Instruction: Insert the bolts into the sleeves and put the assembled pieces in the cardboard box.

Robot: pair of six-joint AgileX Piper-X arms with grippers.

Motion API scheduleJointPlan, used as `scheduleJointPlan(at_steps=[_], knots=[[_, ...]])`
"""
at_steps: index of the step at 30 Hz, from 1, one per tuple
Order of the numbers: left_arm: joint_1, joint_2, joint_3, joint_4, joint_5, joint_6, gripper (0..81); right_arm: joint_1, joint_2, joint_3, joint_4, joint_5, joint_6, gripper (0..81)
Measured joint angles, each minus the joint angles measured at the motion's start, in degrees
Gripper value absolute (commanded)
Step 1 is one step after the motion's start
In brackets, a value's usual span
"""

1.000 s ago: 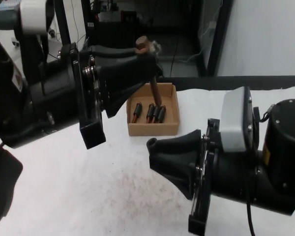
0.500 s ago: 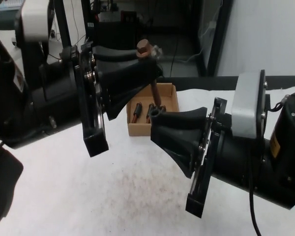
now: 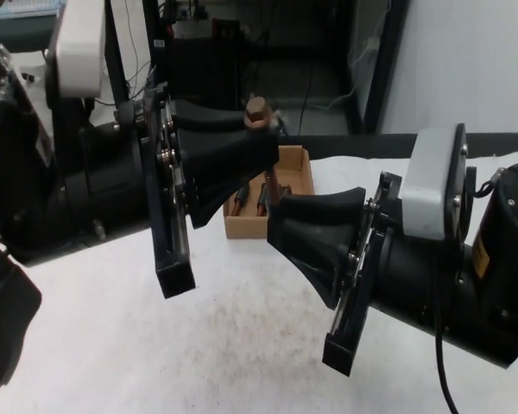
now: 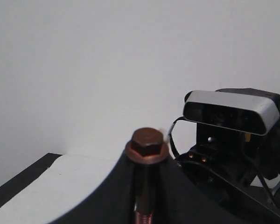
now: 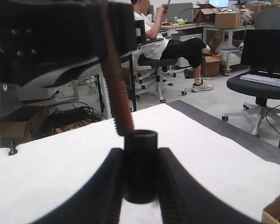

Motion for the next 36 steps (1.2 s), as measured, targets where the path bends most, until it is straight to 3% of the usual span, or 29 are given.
scheduleJointPlan(at_steps=[36], knots=[[0.0,0.0,-0.1,3.6,-1.7,0.7,0.1,0.0,0.1,0.1,-1.2,-1.2,0.0,0.4]])
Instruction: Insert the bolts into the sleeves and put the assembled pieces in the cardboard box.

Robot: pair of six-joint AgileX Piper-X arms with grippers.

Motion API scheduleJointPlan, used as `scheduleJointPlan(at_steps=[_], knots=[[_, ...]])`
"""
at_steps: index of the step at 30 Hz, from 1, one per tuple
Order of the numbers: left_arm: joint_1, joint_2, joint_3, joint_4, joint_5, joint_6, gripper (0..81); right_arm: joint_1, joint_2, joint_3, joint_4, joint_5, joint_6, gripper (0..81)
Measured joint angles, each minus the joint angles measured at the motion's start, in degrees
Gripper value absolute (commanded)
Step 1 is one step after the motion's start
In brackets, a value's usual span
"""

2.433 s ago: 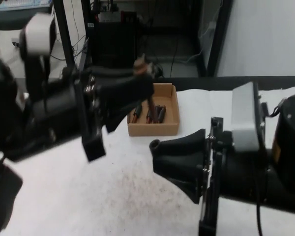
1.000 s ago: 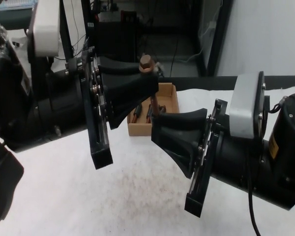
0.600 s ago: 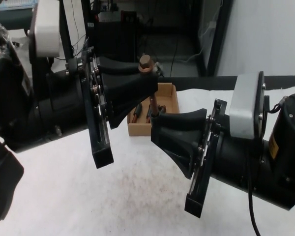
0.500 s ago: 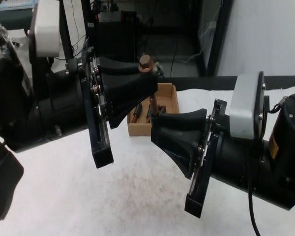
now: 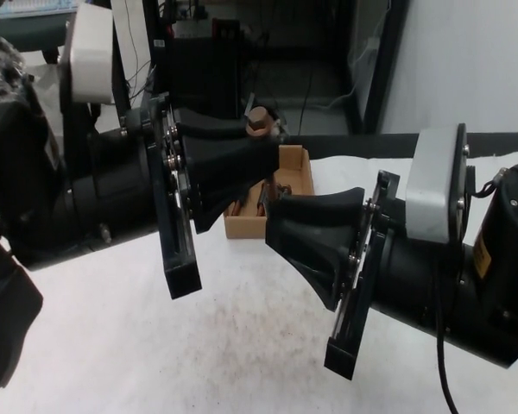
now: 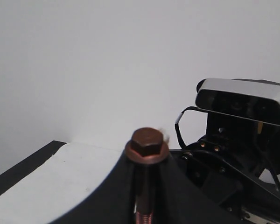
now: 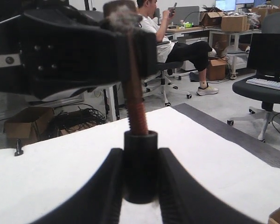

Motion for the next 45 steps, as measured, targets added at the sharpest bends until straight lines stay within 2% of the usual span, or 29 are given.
scheduleJointPlan(at_steps=[2,4,6,10,11,13,22,26,35,37,41,45], knots=[[0.0,0.0,0.0,0.0,0.0,0.0,1.5,0.0,0.0,0.0,0.0,0.0,0.0,0.4],[0.0,0.0,0.0,0.2,0.0,0.0,6.9,0.0,0.0,0.0,0.0,0.0,0.0,0.4],[0.0,0.0,-0.1,1.0,0.0,0.0,15.5,0.0,0.0,0.0,0.0,0.0,0.0,0.4],[0.0,-0.1,-0.3,5.5,0.0,0.0,38.1,0.0,0.0,0.2,-0.4,0.0,0.0,0.4],[0.0,-0.1,-0.3,6.8,0.0,0.0,42.3,0.0,0.0,0.2,-0.6,0.0,0.0,0.4],[0.0,-0.1,-0.3,8.6,0.0,0.0,45.2,0.0,0.0,0.2,-0.6,0.0,0.0,0.4],[0.0,-0.1,-0.3,9.9,-0.2,0.0,45.2,0.0,0.0,0.2,-0.9,0.0,0.0,0.4],[0.0,-0.1,-0.3,6.3,-1.9,0.0,45.2,0.0,0.0,0.2,-0.9,0.0,0.0,0.4],[0.0,-3.1,-0.3,-3.6,-16.5,0.0,43.7,0.0,0.0,0.2,-0.9,0.0,0.0,0.4],[0.1,-5.3,-0.3,-4.1,-23.1,0.0,35.3,0.0,0.0,0.2,-0.9,0.0,0.0,0.4],[0.8,-8.1,-0.3,-4.1,-29.7,0.0,1.3,0.0,0.0,0.2,-0.4,1.5,0.0,0.4],[1.3,-10.7,-0.3,0.4,-32.2,0.0,0.3,0.0,0.0,0.2,1.0,7.1,0.0,0.4]])
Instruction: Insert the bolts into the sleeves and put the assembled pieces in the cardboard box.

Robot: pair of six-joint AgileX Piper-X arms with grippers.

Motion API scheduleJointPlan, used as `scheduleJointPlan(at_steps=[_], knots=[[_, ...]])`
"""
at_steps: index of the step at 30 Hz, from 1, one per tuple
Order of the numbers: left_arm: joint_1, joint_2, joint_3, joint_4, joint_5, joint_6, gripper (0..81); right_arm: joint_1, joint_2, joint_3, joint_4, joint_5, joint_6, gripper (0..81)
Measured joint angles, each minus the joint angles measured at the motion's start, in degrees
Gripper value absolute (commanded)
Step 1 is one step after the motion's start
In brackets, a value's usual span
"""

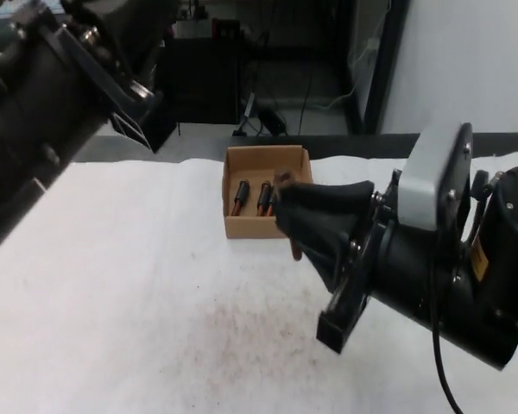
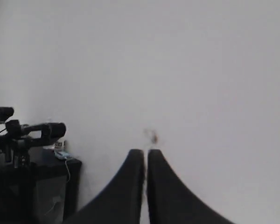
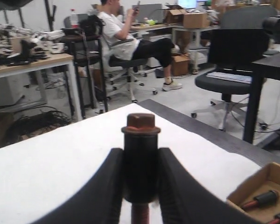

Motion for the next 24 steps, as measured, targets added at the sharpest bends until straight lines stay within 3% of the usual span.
scheduleJointPlan(at_steps=[4,6,9,12,15,24], knots=[[0.1,-1.6,0.0,10.1,-2.0,0.0,0.3,-0.7,0.8,-2.0,2.6,6.5,0.7,0.4],[0.1,-2.0,0.0,16.0,-4.4,0.0,0.3,-3.1,3.1,-7.2,10.8,9.3,3.3,0.4],[0.1,-2.0,0.0,24.2,-9.4,0.0,0.3,-7.7,9.8,-18.1,27.7,10.2,4.8,0.4],[0.1,-2.2,0.0,28.6,-12.3,0.0,0.3,-9.8,14.2,-24.3,33.0,10.3,5.3,0.4],[0.1,-2.3,0.0,33.0,-14.4,0.0,0.3,-12.9,25.6,-37.0,41.8,10.3,7.6,0.4],[0.1,-2.3,0.0,37.4,-15.7,4.1,0.3,-14.8,49.4,-63.7,60.2,8.4,9.0,0.4]])
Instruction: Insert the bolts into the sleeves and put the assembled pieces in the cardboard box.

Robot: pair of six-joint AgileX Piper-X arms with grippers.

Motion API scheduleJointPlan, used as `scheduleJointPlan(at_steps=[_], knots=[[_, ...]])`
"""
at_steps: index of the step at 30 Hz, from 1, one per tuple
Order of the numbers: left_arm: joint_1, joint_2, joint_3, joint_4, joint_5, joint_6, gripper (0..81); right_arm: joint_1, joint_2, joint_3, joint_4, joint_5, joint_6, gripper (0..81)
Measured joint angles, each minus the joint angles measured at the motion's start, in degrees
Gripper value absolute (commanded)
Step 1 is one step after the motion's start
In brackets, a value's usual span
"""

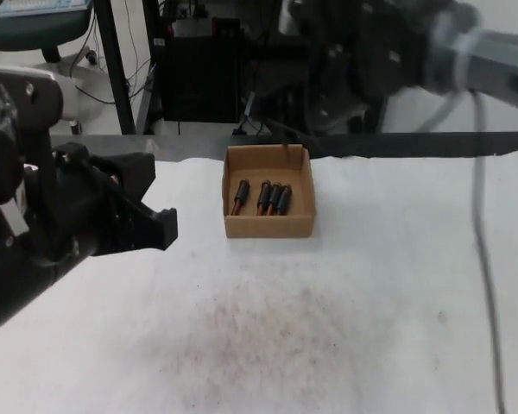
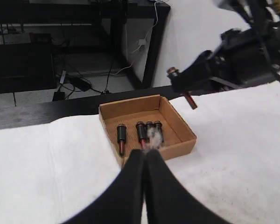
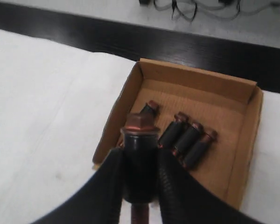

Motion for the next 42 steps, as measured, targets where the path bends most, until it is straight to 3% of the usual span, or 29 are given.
scheduleJointPlan(at_steps=[3,7,17,20,24,26,32,35,36,42], knots=[[0.3,0.0,0.0,0.0,-0.3,3.8,0.3,0.0,7.7,-13.0,7.9,-0.4,0.0,0.4],[0.3,0.0,0.0,0.0,-2.1,5.5,0.3,0.0,14.4,-21.3,14.5,-0.4,0.0,0.4],[0.4,0.0,0.0,0.0,-3.0,7.0,0.3,0.0,19.2,-24.5,18.7,-0.4,0.0,0.0],[0.4,0.0,0.0,0.0,-3.0,7.2,0.3,0.0,19.2,-24.5,18.2,-0.4,0.0,8.5],[0.4,0.0,0.0,0.0,-3.0,7.2,0.3,0.0,19.2,-24.6,15.3,-0.4,0.0,30.9],[0.4,0.0,0.0,0.0,-3.0,7.2,0.3,0.0,19.2,-24.6,13.8,-0.4,0.0,35.6],[0.4,0.0,0.0,0.0,-3.2,7.3,0.3,0.0,19.2,-24.9,13.7,-0.4,0.0,26.2],[0.4,0.0,0.0,0.0,-3.3,7.3,0.3,-0.1,19.2,-25.0,16.3,-0.4,0.0,4.7],[0.4,-0.2,0.0,0.0,-3.3,7.3,0.3,-0.2,19.2,-25.0,17.4,-0.3,0.0,0.8],[0.4,-4.4,0.0,1.6,-7.8,7.3,0.3,-1.0,17.9,-25.0,22.3,1.8,-0.9,0.4]])
